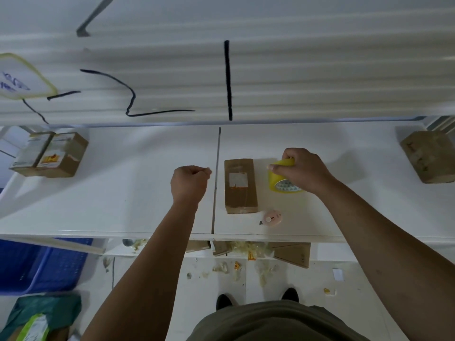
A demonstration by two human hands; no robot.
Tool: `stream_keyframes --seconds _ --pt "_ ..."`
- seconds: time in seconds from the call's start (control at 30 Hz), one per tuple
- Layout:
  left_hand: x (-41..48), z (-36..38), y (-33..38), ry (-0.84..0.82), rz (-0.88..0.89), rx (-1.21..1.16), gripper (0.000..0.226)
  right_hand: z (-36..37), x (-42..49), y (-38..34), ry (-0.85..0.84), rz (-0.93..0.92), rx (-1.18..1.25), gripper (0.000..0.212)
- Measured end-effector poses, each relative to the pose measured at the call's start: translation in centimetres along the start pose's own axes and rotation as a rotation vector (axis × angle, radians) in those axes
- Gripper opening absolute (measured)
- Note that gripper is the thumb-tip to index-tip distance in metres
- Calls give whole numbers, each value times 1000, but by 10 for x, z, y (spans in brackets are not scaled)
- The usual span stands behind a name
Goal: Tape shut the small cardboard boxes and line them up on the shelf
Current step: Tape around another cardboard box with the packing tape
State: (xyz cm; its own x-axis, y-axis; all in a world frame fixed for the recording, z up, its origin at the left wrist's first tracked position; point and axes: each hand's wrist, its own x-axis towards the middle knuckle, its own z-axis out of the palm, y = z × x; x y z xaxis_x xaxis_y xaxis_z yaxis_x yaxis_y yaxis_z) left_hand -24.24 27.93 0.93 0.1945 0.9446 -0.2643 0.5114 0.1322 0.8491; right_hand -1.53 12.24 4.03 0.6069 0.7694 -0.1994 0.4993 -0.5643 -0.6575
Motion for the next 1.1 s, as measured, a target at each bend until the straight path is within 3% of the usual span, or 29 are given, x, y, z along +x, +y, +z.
stream_keyframes --seconds 0.23,0.33,0.53,0.63,0.73,0.77,0.87,0.97,1.1 --pt "15 4 -13 -41 -33 110 11 13 12 4 -50 44 -133 45" --pt "20 13 -24 -32 -48 179 26 21 18 10 -62 42 -207 44" --pt "2 49 -42 -39 -62 284 19 43 25 2 13 -65 -547 43" --pt "-11 65 -45 54 -7 389 31 61 20 -5 54 -112 -743 48" --pt "-11 63 -48 85 -60 326 67 66 17 -5 76 -93 -761 50" --pt "-11 61 -48 77 -58 303 68 65 17 -5 76 -90 -764 50" --pt "-14 64 -47 35 11 257 27 63 15 -3 73 -98 -778 52" --pt "-31 74 -40 -36 54 279 44 61 13 -2 78 -93 -764 53" --pt "-40 80 -36 -89 150 489 43 55 14 -1 35 -77 -696 62"
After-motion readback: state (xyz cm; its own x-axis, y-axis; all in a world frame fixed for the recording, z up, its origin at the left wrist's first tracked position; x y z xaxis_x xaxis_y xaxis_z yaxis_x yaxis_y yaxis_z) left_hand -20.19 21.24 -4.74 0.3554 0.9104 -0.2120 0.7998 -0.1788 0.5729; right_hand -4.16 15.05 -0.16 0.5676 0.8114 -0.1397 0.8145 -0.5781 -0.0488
